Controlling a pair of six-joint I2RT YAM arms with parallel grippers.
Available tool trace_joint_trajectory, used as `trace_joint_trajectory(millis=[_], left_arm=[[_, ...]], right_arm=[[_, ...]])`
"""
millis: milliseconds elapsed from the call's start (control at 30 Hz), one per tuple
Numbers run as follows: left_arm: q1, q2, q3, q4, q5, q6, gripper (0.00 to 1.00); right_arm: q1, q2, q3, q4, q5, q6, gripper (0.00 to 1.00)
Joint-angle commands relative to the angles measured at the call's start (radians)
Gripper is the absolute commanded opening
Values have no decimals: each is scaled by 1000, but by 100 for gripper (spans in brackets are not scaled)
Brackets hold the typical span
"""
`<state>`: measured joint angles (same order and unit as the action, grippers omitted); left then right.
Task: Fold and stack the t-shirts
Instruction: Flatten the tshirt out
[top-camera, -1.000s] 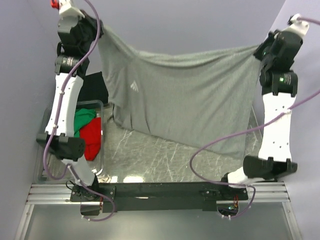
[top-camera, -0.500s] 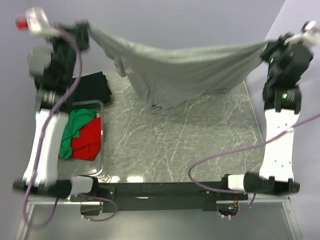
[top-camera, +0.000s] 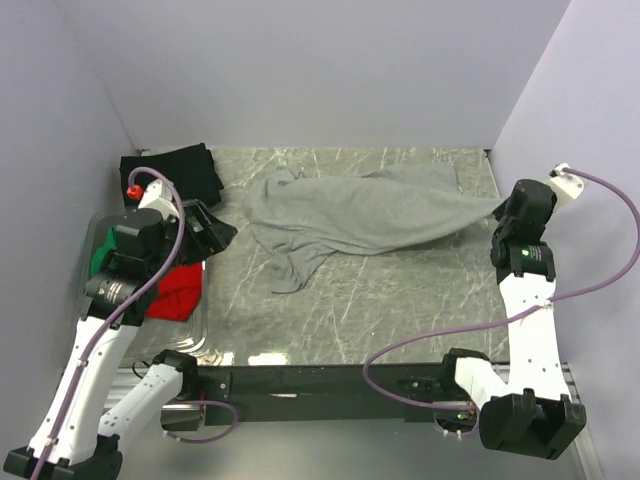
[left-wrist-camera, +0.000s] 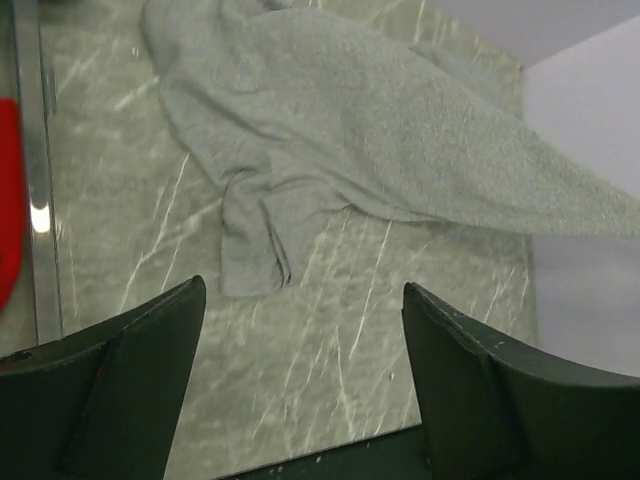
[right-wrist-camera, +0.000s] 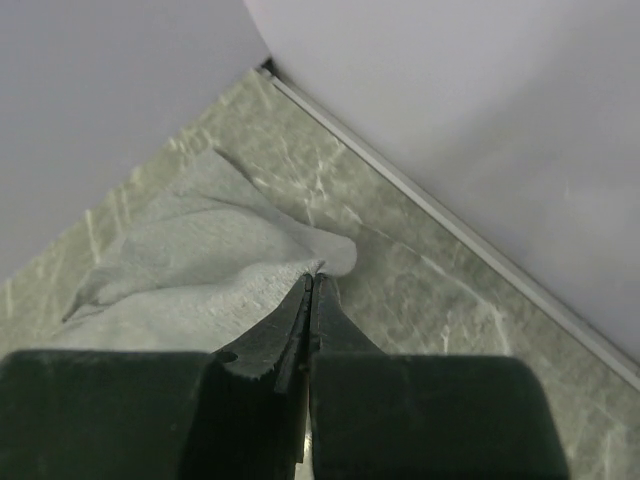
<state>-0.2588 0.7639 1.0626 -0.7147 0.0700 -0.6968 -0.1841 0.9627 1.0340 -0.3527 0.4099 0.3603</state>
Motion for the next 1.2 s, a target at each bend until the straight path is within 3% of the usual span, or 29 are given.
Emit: trace_joint_trajectory(millis=[0,267,400,467,633,800,1167], left_arm=[[-2,55,7,-77,63,29,83],[-5,455,-64,44,244,161,69],[-28,668,-47,-1,315,213,59],[-40,693,-73,4,317,227,53],[-59,707,-148,115,386,198,50],[-111,790,-144,147,361,181,47],[-128,862,-121,179,182,122,41]], right_arm=[[-9,-2,-20,37,53,43,0],[-9,48,-37,18,20,86,0],[-9,50,-31,14,13,94,0],[-9,53,-23,8,17,88,0],[-11,48,-25,1,18,85,0],[-12,41,-35,-2,12,94,0],[-14,39,-26,-8,-6,86,0]])
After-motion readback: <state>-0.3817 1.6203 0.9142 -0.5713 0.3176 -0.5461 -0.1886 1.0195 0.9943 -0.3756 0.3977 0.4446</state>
